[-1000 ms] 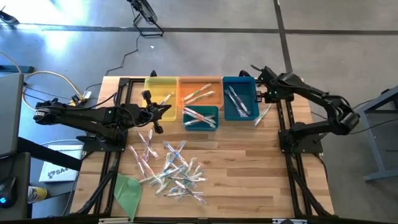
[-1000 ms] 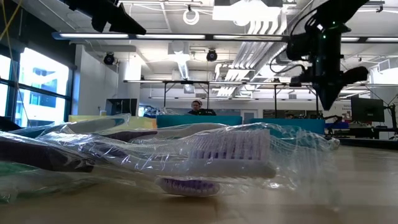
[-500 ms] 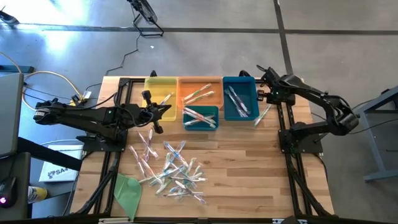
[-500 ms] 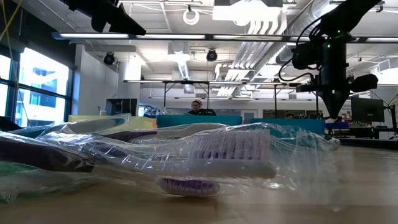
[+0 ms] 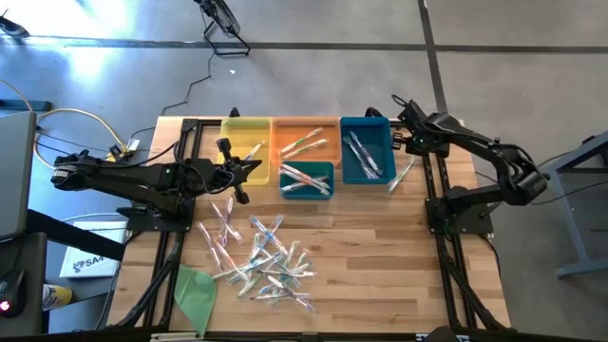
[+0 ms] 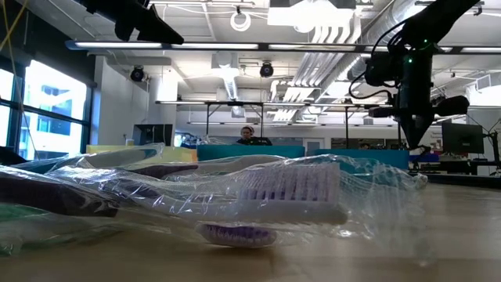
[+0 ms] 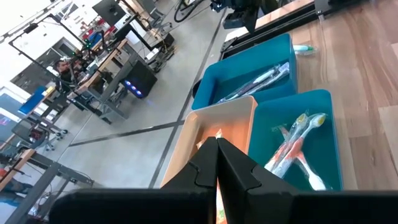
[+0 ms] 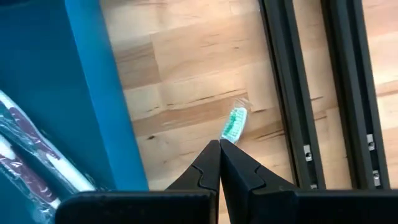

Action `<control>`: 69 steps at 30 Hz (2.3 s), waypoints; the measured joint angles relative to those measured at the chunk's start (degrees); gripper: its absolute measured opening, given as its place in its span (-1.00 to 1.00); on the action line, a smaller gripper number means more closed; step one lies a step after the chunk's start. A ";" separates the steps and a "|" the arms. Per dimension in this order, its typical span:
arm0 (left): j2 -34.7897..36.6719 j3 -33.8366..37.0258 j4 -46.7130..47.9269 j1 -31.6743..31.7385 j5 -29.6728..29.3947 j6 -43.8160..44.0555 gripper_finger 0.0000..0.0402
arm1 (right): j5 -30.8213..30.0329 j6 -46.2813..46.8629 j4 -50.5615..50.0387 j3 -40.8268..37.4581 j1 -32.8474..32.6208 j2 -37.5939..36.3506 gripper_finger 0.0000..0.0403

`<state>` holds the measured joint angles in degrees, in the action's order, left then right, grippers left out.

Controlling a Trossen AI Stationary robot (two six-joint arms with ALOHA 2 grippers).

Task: Pick & Place Toothbrushes
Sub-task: Put the green toothbrush into the orange bin

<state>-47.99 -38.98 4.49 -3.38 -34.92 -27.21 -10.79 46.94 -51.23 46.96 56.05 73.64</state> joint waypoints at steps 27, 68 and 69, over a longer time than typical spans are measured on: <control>-0.01 0.00 0.58 0.00 0.00 -0.17 -1.00 | 8.24 1.18 -1.51 0.00 -0.28 3.92 -0.44; 0.00 0.00 2.56 0.00 0.00 0.49 -1.00 | -3.95 14.59 15.62 -14.99 -14.18 3.61 -0.99; -0.01 0.00 2.56 -0.01 0.00 0.50 -1.00 | -3.82 14.74 15.50 -15.11 -14.63 3.61 -0.99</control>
<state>-48.00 -38.98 7.05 -3.38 -34.92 -26.71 -14.61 61.67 -35.73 31.85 41.42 77.25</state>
